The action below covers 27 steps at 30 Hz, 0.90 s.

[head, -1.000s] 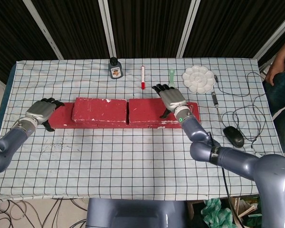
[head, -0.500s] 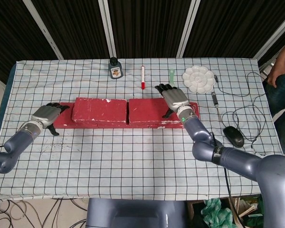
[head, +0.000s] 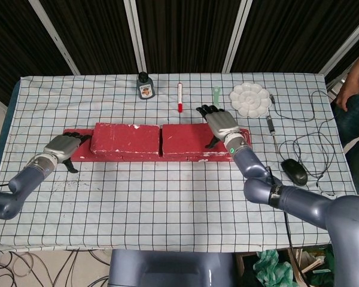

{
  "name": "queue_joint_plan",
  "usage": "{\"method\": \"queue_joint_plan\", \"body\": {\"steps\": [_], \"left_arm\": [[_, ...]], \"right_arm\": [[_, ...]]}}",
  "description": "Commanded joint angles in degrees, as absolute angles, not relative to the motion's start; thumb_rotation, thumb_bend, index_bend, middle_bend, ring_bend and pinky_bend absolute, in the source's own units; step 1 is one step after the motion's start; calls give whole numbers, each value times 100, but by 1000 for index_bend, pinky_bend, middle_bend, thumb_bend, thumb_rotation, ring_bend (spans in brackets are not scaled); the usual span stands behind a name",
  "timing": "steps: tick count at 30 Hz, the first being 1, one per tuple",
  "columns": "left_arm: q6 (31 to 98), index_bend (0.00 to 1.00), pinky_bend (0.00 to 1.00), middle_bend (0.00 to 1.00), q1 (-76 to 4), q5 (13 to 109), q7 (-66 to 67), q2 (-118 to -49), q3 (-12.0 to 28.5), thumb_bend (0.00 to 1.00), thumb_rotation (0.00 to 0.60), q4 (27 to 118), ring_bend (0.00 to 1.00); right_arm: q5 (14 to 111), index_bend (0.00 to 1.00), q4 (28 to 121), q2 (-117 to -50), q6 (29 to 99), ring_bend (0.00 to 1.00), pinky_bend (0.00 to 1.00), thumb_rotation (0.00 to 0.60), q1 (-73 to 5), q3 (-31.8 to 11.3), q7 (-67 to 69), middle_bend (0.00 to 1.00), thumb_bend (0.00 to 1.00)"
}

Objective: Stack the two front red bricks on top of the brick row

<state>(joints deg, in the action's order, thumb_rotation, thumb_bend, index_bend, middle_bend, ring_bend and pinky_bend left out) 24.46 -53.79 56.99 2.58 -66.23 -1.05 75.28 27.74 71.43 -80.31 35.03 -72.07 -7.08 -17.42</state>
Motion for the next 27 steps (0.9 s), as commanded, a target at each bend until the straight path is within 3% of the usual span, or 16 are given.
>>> {"method": "queue_joint_plan", "body": {"steps": [1, 27], "left_arm": [[2442, 64, 63, 119, -5374, 5744, 246, -6617, -91, 66, 600, 7551, 18], [2430, 63, 61, 119, -5300, 6020, 112, -6515, -11, 65, 600, 7771, 18]], "right_arm": [[2757, 0, 7150, -8025, 3496, 0, 143, 600, -7200, -707, -1752, 0, 0], [2672, 0, 7199, -7966, 3506, 0, 143, 600, -7144, -729, -1840, 0, 0]]}}
